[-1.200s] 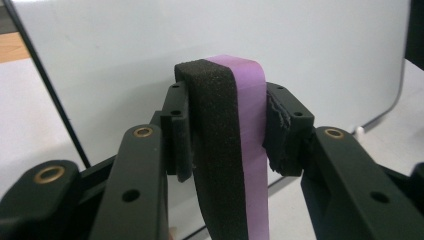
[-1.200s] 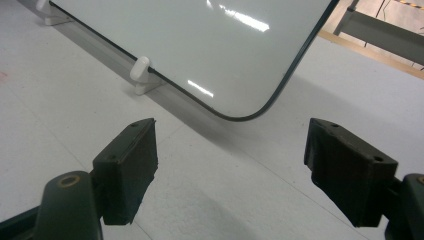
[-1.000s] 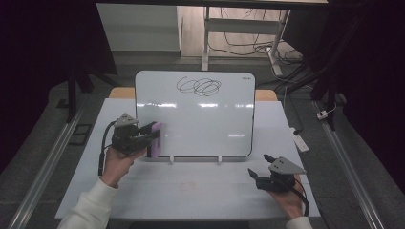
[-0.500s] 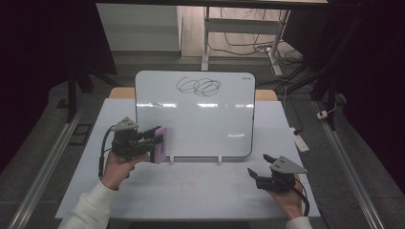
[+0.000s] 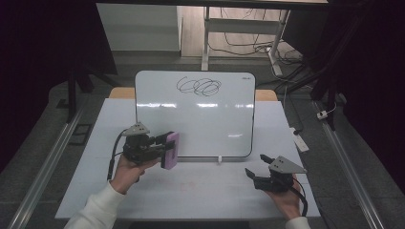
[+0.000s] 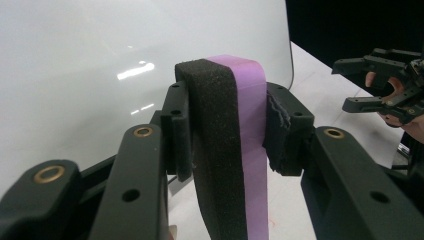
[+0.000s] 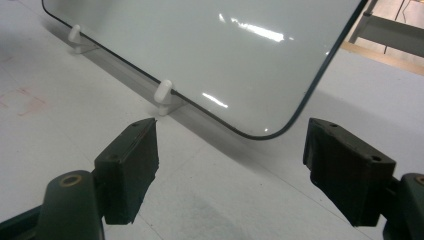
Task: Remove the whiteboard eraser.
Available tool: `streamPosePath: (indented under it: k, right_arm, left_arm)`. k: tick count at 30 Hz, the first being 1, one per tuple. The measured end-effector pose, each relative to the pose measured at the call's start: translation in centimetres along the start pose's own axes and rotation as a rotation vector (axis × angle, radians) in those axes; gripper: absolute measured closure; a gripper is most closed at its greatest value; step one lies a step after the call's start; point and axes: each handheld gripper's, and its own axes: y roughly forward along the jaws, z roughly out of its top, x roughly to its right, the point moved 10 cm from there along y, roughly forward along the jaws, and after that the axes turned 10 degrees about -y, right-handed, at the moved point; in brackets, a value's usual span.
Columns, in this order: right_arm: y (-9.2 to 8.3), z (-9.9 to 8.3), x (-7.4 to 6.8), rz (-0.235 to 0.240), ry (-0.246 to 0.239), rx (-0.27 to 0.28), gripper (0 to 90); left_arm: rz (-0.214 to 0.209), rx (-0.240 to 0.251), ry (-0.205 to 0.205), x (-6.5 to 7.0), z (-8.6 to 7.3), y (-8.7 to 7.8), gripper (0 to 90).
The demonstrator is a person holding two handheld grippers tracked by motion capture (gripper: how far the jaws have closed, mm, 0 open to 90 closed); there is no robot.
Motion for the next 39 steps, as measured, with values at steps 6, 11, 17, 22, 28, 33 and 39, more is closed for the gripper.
streamPosePath:
  k: [6, 11, 17, 22, 28, 33, 39]
  right_arm:
    - [0.2, 0.3, -0.4, 0.013, -0.002, 0.007, 21.5]
    - [0.3, 0.8, -0.9, 0.029, 0.004, 0.019, 21.5]
    - [0.4, 1.4, -1.6, 0.048, 0.003, 0.032, 21.5]
    - [0.7, 1.9, -2.2, 0.068, -0.004, 0.041, 21.5]
    - [0.9, 2.4, -2.9, 0.078, -0.018, 0.050, 22.3]
    - [1.2, 2.8, -3.6, 0.095, -0.024, 0.055, 22.3]
    - [1.3, 3.6, -4.4, 0.111, -0.023, 0.076, 22.4]
  left_arm:
    - [-0.027, -0.007, 0.017, 1.2, -0.1, 1.1, 58.7]
    - [-0.050, -0.014, 0.031, 2.2, -0.1, 1.9, 58.7]
    - [-0.068, -0.020, 0.040, 3.0, 0.0, 2.8, 58.7]
    - [-0.079, -0.017, 0.048, 3.6, 0.2, 3.3, 58.7]
    - [-0.083, -0.017, 0.051, 4.0, 0.2, 3.9, 58.7]
    - [-0.093, -0.022, 0.055, 4.4, 0.1, 4.3, 58.7]
    - [-0.100, -0.036, 0.064, 4.8, -0.2, 5.1, 58.7]
